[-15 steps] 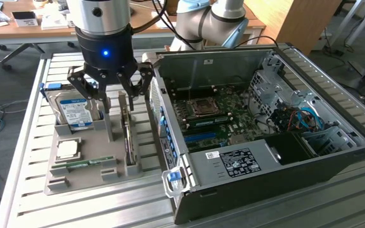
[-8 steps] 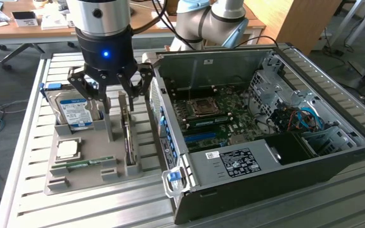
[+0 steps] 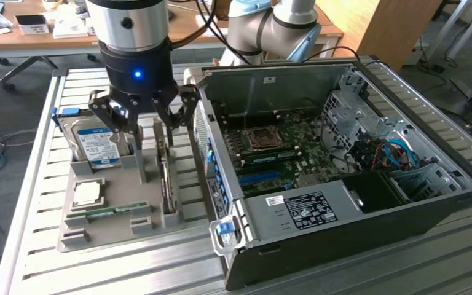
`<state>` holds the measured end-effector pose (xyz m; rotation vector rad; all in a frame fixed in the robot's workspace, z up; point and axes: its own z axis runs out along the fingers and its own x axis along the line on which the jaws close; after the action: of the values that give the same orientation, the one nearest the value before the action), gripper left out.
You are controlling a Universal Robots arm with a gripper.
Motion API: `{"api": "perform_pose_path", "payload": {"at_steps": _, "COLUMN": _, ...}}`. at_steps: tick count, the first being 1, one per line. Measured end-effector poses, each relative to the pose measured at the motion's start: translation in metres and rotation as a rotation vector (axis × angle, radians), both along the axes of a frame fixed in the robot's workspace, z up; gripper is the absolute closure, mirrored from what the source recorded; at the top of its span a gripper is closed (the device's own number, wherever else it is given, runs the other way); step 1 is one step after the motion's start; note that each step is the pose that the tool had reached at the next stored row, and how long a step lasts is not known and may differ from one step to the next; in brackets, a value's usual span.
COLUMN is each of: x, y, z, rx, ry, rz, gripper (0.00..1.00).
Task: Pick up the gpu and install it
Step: 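Pick up the gpu and move the gpu toward the slot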
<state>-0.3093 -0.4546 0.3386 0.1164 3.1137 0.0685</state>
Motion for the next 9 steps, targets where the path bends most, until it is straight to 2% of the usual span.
{"api": "perform_pose_path", "payload": {"at_steps": 9, "x": 0.0, "y": 0.0, "z": -0.0013, "rx": 0.0, "ry": 0.0, "rz": 0.0, "gripper": 0.47}}
